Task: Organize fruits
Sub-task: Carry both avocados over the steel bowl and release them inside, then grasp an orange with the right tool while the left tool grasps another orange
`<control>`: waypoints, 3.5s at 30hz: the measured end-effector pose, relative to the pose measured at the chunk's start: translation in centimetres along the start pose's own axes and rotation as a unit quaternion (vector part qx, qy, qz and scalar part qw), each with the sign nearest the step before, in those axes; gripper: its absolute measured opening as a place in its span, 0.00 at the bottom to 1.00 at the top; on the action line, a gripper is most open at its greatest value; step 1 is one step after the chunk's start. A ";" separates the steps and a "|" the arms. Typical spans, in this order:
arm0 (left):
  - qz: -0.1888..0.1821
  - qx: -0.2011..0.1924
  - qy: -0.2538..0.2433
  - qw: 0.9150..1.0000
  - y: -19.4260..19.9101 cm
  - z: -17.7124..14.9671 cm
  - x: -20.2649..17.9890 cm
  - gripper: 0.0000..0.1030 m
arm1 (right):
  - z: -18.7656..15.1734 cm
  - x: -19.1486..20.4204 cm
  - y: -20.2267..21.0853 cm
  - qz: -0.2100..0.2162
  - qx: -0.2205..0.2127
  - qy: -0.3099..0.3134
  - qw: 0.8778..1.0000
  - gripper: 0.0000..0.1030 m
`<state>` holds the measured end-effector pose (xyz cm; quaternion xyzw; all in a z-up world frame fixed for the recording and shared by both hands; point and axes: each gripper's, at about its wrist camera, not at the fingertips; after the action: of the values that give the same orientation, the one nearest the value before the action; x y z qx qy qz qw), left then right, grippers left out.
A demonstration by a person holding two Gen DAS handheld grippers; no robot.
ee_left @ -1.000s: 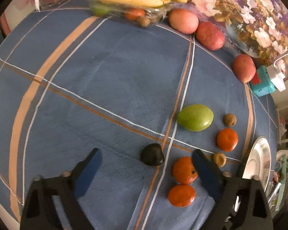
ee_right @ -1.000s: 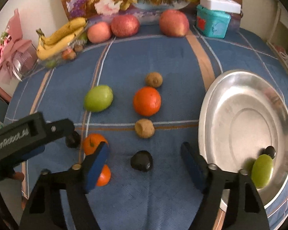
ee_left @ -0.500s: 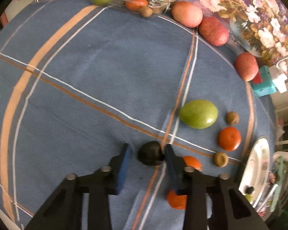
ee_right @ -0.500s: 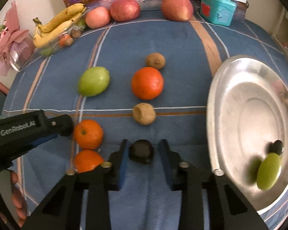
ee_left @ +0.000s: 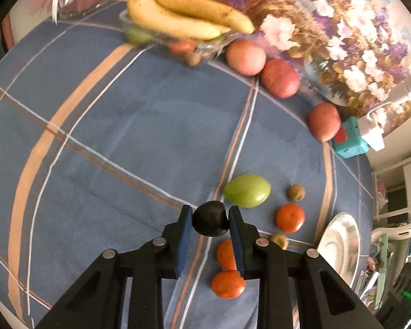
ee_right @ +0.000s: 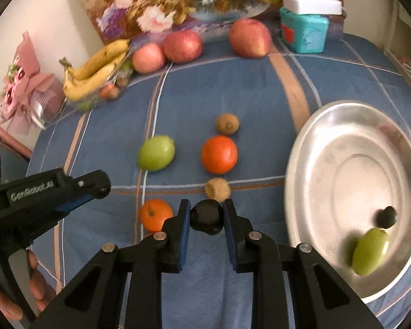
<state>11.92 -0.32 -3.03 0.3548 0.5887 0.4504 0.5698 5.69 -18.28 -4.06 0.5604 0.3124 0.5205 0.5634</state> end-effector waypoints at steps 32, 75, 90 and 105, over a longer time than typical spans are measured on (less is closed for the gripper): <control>0.037 0.011 -0.199 0.979 -3.8 -6.9 -14.9 0.28 | 0.6 -17.8 5.7 -0.104 -0.046 -0.189 0.976 0.24; 0.088 -0.043 0.046 0.994 -0.1 -2.3 -3.2 1.00 | 0.0 -11.6 5.8 -0.134 -0.064 -0.084 0.985 0.95; 0.108 -0.080 0.145 0.980 4.3 -3.1 4.9 1.00 | -2.1 -0.4 3.3 -0.066 -0.041 0.049 0.996 0.96; 0.069 -0.068 0.165 0.981 4.9 -2.2 8.6 1.00 | -3.0 4.1 0.8 -0.051 -0.037 0.086 0.994 0.96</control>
<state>8.41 9.08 -1.60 0.2758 0.6167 0.5803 0.4548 3.83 -13.67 -2.92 0.4757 0.3682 0.5484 0.5809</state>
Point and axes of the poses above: each gripper's, at about its wrist camera, not at the fingertips, and y roughly against the way its jaws point, x to its left, z to its top, and after that the axes turned 14 degrees about x, right-handed
